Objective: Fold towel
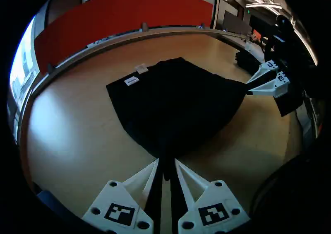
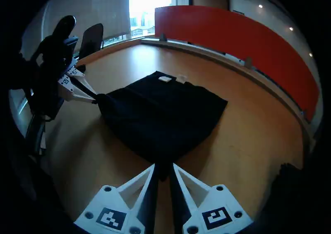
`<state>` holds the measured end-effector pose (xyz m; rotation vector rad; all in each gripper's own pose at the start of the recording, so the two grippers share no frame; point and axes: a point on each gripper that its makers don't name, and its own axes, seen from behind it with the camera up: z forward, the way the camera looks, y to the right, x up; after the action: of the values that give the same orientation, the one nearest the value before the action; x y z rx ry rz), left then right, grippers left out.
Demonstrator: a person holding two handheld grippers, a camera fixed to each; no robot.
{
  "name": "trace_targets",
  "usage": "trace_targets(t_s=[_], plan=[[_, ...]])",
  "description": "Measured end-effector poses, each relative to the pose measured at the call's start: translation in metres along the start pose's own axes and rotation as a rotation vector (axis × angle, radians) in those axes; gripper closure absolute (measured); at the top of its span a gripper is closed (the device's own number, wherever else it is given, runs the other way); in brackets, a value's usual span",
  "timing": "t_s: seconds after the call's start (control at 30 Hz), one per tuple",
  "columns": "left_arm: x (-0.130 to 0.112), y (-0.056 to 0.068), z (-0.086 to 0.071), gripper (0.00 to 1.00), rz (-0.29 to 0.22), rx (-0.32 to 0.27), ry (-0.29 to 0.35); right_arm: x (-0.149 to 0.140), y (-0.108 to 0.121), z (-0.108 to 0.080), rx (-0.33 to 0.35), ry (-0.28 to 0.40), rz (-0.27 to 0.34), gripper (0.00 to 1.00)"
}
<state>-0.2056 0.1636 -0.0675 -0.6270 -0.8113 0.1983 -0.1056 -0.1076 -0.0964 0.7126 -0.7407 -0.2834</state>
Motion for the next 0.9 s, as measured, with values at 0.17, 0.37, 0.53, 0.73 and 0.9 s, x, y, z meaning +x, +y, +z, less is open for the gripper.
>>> trace_targets(t_s=[0.17, 0.37, 0.53, 0.73, 0.9], plan=[[0.007, 0.000, -0.014, 0.89, 0.009, 0.013, 0.000, 0.015, -0.002, -0.014, -0.001, 0.025, -0.027, 0.83], [0.020, 0.001, -0.030, 0.89, 0.021, 0.024, 0.018, 0.031, -0.005, -0.030, -0.009, 0.048, -0.042, 0.83], [0.032, 0.002, -0.044, 0.89, -0.005, 0.024, 0.040, 0.040, -0.008, -0.044, -0.011, 0.064, -0.041, 0.83], [0.042, 0.004, -0.058, 0.89, -0.026, 0.019, 0.051, 0.049, -0.012, -0.058, -0.016, 0.076, -0.050, 0.83], [0.048, 0.006, -0.066, 0.89, -0.027, 0.018, 0.060, 0.056, -0.013, -0.068, -0.020, 0.084, -0.061, 0.83]])
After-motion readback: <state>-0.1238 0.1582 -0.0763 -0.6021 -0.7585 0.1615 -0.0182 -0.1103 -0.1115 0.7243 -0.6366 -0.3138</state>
